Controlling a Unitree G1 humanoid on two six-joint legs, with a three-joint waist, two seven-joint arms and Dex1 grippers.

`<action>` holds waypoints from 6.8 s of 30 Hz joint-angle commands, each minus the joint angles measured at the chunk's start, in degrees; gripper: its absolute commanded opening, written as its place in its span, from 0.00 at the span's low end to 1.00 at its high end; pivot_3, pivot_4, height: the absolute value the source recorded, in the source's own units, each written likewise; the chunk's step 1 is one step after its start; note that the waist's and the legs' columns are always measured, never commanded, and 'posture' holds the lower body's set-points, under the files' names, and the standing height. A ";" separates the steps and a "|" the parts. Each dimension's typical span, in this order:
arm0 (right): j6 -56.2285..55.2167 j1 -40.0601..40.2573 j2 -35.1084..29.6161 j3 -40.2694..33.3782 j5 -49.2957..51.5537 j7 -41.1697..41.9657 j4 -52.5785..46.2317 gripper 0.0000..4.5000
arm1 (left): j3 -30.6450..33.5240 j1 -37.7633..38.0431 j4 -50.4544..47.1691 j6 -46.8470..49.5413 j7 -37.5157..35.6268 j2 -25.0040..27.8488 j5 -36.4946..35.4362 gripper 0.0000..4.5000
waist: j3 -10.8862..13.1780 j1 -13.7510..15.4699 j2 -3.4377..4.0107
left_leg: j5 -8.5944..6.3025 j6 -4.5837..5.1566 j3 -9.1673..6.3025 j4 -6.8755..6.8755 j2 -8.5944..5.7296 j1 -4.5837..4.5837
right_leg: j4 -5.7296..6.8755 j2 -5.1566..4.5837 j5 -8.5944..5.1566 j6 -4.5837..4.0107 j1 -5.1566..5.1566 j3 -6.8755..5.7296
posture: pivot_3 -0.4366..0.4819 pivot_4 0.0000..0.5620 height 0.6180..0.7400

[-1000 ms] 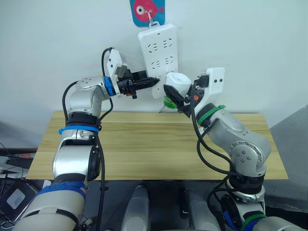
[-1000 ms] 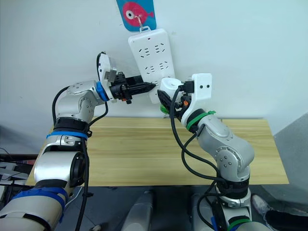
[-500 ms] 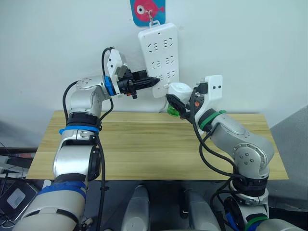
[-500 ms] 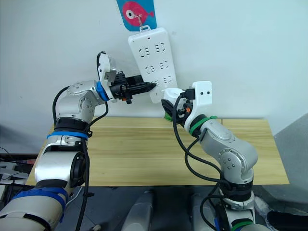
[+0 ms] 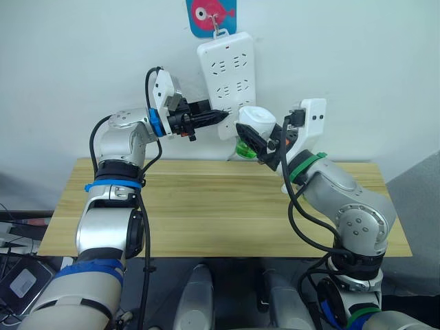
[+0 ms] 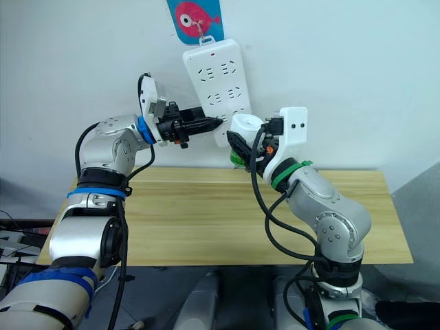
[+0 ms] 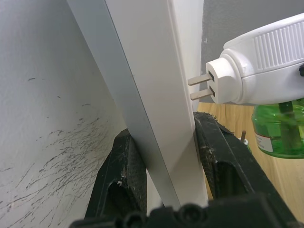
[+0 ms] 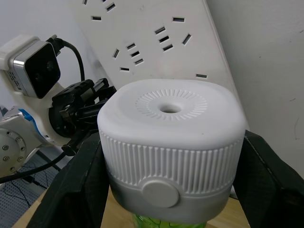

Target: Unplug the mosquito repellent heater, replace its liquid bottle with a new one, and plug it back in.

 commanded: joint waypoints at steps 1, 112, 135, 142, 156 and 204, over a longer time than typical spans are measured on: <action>-2.49 -2.07 0.55 -0.75 0.66 -0.03 -1.31 0.69 | -0.80 -0.65 -1.58 -1.14 -1.89 -0.55 -0.43 0.29 | 0.00 -0.01 0.00 | 0.00 0.00 0.00 0.00 0.00 0.00 | 0.00 0.00 0.00 0.00 0.00 0.00 | 0.73 0.44 1.00; -11.12 -3.65 -6.07 10.08 -22.03 6.08 5.56 0.90 | -0.56 -0.03 -0.80 -4.02 1.00 -2.48 0.85 0.29 | 0.00 -0.06 0.00 | 0.07 -0.02 -0.04 0.04 -0.01 -0.09 | 0.05 0.00 -0.01 -0.01 -0.07 -0.04 | 0.72 0.45 1.00; -4.25 4.83 -10.40 6.14 -12.58 13.60 -6.38 0.62 | 1.95 1.66 1.52 -7.97 4.67 3.86 2.42 0.91 | -0.01 -1.11 -0.02 | 0.07 -0.01 -0.13 0.03 0.01 -0.11 | 0.06 0.01 0.00 -0.03 -0.08 -0.11 | 0.76 0.39 1.00; -8.95 5.44 -10.63 9.52 -12.73 16.83 -3.19 0.07 | 3.66 8.39 -8.89 -1.82 4.38 11.70 0.02 1.00 | -0.03 -1.37 -0.02 | 0.07 -0.02 -0.11 -0.04 0.06 -0.01 | 0.14 0.03 0.05 -0.12 -0.08 -0.11 | 0.81 0.37 1.00; -18.42 1.43 -7.90 18.36 -17.92 21.05 7.77 0.01 | 3.85 32.28 -51.48 13.19 6.56 15.87 -11.81 1.00 | -0.21 0.62 -0.21 | 0.09 -0.06 -0.08 -0.04 0.10 0.20 | 0.12 0.02 -0.10 -0.19 0.08 -0.12 | 0.84 0.36 1.00; -18.88 0.08 -4.70 16.48 -20.82 22.65 9.11 0.01 | 0.81 27.68 -41.85 10.19 9.22 15.89 -9.55 1.00 | -0.24 0.96 -0.25 | 0.17 -0.08 0.11 -0.17 0.13 0.41 | 0.12 0.01 -0.12 -0.25 0.20 -0.04 | 0.83 0.40 1.00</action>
